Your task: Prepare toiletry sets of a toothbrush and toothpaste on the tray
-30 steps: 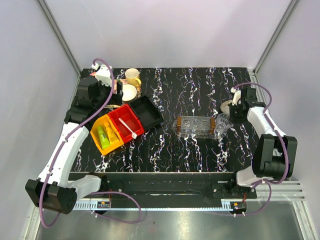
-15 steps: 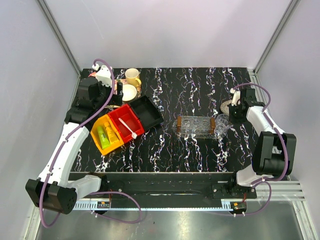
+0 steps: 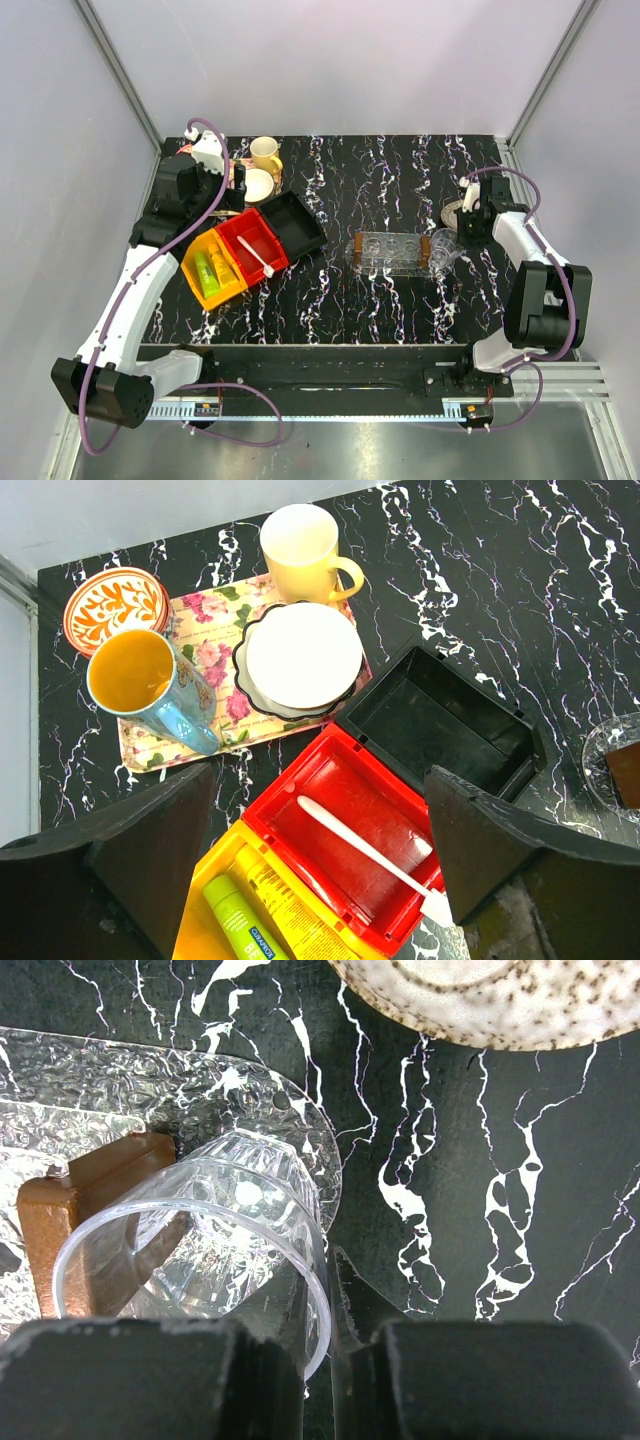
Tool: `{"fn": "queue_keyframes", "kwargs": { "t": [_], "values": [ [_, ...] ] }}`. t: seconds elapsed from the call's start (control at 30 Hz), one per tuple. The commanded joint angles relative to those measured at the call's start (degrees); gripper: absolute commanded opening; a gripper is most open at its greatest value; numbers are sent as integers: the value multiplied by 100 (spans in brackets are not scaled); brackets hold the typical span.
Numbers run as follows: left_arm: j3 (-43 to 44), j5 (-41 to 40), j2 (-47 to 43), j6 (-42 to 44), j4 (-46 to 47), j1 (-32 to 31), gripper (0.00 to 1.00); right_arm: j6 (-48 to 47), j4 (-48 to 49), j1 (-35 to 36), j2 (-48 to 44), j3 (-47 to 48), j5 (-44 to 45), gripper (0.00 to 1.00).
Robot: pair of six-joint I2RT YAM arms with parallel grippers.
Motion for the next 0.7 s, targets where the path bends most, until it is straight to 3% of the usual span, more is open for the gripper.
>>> {"fn": "queue_keyframes", "kwargs": {
  "t": [0.0,0.67],
  "values": [
    [6,113,-75,60,304,32,91,-49,108,-40,-18,65,-188,0],
    [-38,105,-110,60,322,41,91,-181,-50,-40,-89,127,102,0]
  ]
}}
